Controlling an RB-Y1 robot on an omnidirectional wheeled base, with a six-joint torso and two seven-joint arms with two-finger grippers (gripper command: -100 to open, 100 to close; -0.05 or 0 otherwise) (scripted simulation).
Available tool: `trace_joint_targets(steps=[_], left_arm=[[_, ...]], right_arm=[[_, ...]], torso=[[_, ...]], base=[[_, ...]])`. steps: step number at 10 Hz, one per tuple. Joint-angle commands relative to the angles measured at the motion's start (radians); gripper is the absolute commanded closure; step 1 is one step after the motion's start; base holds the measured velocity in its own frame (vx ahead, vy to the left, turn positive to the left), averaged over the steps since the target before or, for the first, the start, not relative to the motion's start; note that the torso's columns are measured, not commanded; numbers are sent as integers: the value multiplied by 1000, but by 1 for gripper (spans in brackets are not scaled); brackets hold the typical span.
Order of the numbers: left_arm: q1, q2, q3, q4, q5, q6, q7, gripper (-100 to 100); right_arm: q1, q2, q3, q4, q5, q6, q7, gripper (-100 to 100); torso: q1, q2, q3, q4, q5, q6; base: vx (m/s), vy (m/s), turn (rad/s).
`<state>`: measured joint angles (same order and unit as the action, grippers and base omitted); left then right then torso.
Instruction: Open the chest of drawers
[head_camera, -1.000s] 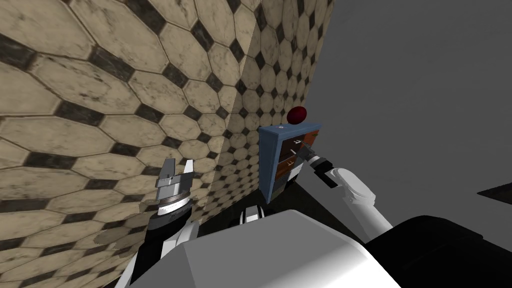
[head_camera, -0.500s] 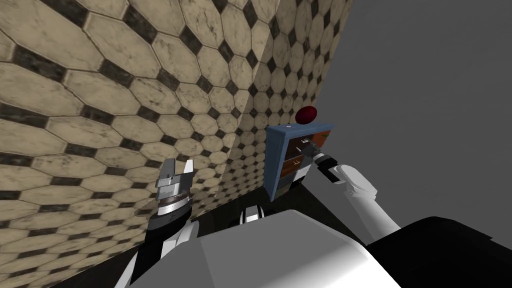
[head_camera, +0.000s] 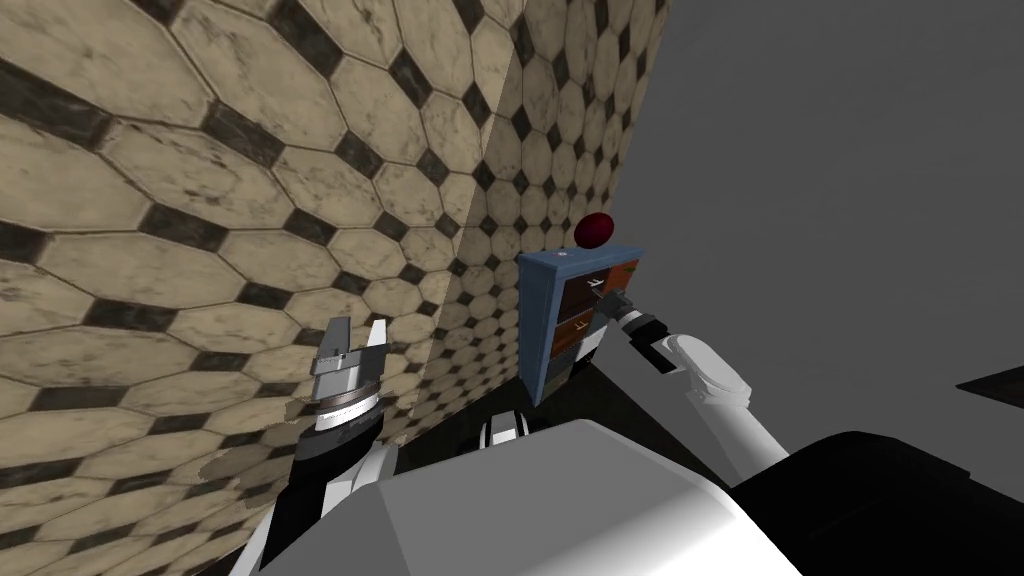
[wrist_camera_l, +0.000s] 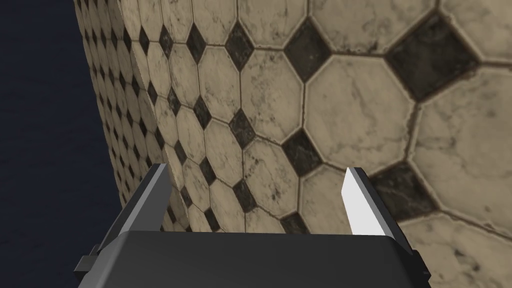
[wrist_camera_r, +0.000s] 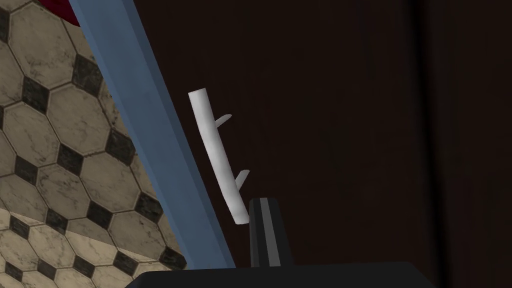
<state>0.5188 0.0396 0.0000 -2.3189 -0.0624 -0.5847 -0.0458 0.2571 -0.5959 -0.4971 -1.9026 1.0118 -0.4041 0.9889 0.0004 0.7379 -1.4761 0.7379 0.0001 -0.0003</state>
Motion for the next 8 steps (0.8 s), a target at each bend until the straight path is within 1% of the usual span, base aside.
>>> trace_joint_targets(steps=[1,3,4,5,6,7,8], left_arm=[[0,0,0,0,0,0,0,0],[0,0,0,0,0,0,0,0],[0,0,0,0,0,0,0,0],[0,0,0,0,0,0,0,0],[0,0,0,0,0,0,0,0],[0,0,0,0,0,0,0,0],[0,0,0,0,0,0,0,0]], right_arm=[[48,31,26,-84,-1,-16,1,100],[79,54,49,-138,0,-25,1,100],[79,54,49,-145,0,-25,1,100],[95,66,60,-175,1,-29,1,100],[88,56,59,-164,4,-19,-3,100],[100,41,53,-197,23,-31,11,-100],[106,32,50,-213,33,-38,20,-100]], torso=[[0,2,2,1,0,0],[1,1,1,0,0,0],[0,0,0,0,0,0],[0,1,1,0,0,0],[-1,2,1,1,0,1],[0,2,1,1,0,0],[-3,1,1,0,-1,0]], base=[[105,-24,-267],[112,-16,-209],[70,-15,-78],[53,-19,-125],[26,-6,-34],[37,-65,7],[49,-138,-3]])
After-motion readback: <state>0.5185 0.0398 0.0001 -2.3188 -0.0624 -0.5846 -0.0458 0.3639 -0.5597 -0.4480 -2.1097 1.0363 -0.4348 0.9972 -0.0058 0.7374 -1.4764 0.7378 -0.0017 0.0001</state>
